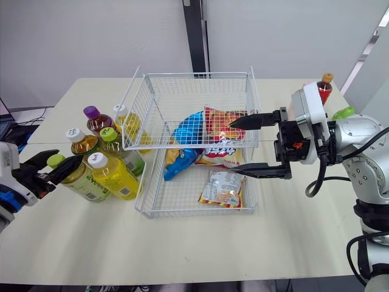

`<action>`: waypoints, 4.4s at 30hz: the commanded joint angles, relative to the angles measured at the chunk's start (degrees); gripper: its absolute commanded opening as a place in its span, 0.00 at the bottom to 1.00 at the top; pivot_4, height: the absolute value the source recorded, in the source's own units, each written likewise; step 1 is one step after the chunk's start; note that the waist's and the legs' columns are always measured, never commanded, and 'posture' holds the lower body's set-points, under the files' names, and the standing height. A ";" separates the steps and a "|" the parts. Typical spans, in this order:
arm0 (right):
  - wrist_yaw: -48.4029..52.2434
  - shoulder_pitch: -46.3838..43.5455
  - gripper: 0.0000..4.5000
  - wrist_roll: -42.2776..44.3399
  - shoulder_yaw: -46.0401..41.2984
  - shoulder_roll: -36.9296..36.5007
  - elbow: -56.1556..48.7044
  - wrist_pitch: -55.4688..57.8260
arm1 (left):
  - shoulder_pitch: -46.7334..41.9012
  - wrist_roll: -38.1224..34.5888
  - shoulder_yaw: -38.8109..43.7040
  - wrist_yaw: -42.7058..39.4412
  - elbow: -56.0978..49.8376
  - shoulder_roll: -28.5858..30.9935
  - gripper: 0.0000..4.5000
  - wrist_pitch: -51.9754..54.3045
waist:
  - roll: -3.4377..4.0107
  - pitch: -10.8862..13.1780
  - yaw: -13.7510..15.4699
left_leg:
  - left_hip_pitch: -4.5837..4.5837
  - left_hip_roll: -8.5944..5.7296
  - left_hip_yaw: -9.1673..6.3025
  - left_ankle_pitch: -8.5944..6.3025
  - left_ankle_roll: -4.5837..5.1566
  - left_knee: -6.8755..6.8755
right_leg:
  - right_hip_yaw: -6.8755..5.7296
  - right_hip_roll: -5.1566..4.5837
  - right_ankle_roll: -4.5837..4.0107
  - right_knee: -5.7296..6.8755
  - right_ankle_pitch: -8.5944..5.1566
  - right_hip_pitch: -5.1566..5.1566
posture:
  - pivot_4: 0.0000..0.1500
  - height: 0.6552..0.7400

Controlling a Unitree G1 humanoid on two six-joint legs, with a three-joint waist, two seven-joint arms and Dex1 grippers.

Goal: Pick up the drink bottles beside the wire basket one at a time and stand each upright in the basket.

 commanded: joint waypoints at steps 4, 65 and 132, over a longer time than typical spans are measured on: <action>-0.65 -1.02 1.00 2.37 -2.52 -0.77 -1.73 1.01 | -0.07 0.79 0.02 0.51 -0.62 -0.58 0.31 -1.31 | 0.00 0.00 0.00 | 0.00 0.00 -0.01 0.00 0.00 0.00 | 0.00 0.00 0.00 0.00 0.00 0.00 | 1.00 1.00; -30.07 16.46 1.00 7.44 -19.16 -4.10 -19.25 7.92 | -103.80 22.29 -40.03 -28.91 79.18 -20.02 0.31 -15.32 | -0.56 0.49 -1.42 | -0.68 0.10 0.15 0.01 0.02 0.45 | 0.15 0.63 0.20 0.16 0.20 -0.48 | 1.00 1.00; -10.19 -0.19 1.00 -0.93 2.82 0.35 -5.91 1.48 | -7.86 13.16 17.70 -28.71 13.47 13.45 0.99 10.18 | -0.56 0.46 -0.12 | -0.10 0.31 0.47 -0.02 0.05 1.00 | 1.22 0.52 0.19 0.91 0.21 -0.39 | 1.00 1.00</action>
